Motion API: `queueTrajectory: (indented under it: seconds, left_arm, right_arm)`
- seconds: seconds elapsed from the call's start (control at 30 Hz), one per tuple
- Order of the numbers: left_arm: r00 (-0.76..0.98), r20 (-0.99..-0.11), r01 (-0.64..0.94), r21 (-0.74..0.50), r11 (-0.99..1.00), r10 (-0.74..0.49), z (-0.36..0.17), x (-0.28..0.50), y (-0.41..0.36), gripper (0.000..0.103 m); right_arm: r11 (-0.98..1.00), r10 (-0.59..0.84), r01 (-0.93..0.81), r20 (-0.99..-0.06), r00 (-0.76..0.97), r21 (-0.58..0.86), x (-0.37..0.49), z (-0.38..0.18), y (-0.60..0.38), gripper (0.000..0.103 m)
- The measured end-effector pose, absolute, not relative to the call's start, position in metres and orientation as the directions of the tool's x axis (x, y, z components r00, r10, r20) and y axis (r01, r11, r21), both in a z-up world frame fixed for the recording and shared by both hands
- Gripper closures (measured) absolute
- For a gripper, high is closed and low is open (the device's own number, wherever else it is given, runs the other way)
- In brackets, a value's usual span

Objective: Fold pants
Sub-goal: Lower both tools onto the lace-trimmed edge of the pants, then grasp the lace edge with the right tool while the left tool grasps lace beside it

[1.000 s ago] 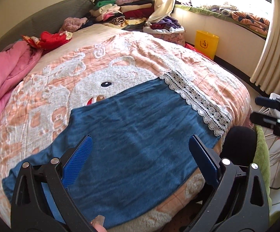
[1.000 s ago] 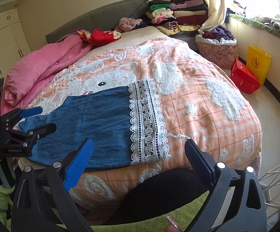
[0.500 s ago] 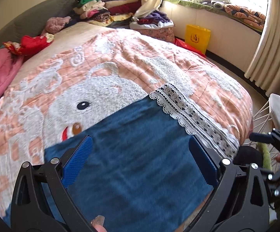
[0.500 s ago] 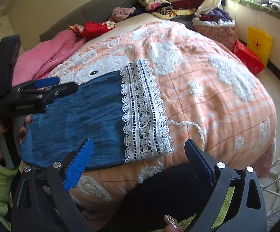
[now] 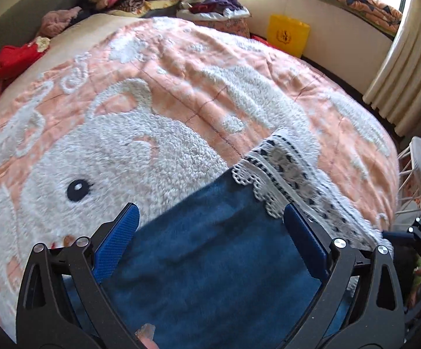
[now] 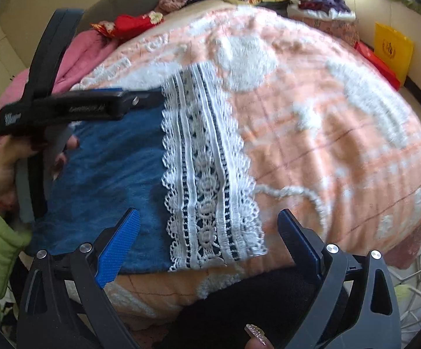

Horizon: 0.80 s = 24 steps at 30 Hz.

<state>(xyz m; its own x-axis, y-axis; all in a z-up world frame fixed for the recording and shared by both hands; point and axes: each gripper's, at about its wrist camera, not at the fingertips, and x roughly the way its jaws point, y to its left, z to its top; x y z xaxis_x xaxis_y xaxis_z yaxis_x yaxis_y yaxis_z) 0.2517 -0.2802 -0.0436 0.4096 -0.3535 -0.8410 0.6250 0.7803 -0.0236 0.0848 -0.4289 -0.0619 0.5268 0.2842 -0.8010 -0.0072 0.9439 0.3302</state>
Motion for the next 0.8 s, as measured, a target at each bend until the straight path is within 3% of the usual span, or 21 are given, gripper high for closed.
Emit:
queueTrajectory:
  seconds: [0.13,0.2,0.23,0.27,0.33,0.4,0.53,0.67,0.8]
  left_arm:
    - [0.380,-0.849,0.648,-0.039,0.761,-0.366,-0.058,0.263,-0.288,0.010]
    - [0.375,-0.847,0.653,-0.048,0.756,-0.378,-0.061,0.265,-0.290,0.010]
    - [0.375,-0.846,0.653,-0.050,0.755,-0.380,-0.061,0.266,-0.292,0.010]
    - [0.376,-0.845,0.655,-0.049,0.754,-0.381,-0.061,0.265,-0.293,0.012]
    - [0.375,-0.835,0.671,-0.054,0.739,-0.402,-0.060,0.264,-0.296,0.026]
    - [0.360,-0.821,0.692,-0.085,0.717,-0.444,-0.057,0.262,-0.298,0.050]
    - [0.361,-0.810,0.705,-0.088,0.704,-0.462,-0.058,0.264,-0.302,0.049]
    - [0.331,-0.798,0.716,-0.135,0.685,-0.504,-0.063,0.271,-0.303,0.042]
    - [0.323,-0.814,0.724,-0.116,0.680,-0.483,-0.062,0.271,-0.309,0.043]
  right_arm:
    - [0.929,0.309,0.009,-0.789,0.531,0.371,0.089,-0.065,-0.433,0.012]
    - [0.930,0.305,0.009,-0.787,0.537,0.367,0.091,-0.064,-0.432,0.027]
    - [0.929,0.313,-0.005,-0.779,0.543,0.370,0.091,-0.063,-0.430,0.039]
    - [0.929,0.314,-0.012,-0.775,0.548,0.369,0.092,-0.061,-0.430,0.041]
    - [0.926,0.324,-0.018,-0.767,0.554,0.378,0.093,-0.061,-0.430,0.046]
    - [0.913,0.342,-0.004,-0.757,0.557,0.409,0.095,-0.062,-0.436,0.050]
    - [0.901,0.362,-0.006,-0.743,0.563,0.434,0.096,-0.063,-0.439,0.051]
    - [0.904,0.361,-0.023,-0.735,0.574,0.426,0.093,-0.058,-0.436,0.051]
    - [0.913,0.355,-0.045,-0.732,0.582,0.406,0.087,-0.054,-0.431,0.054]
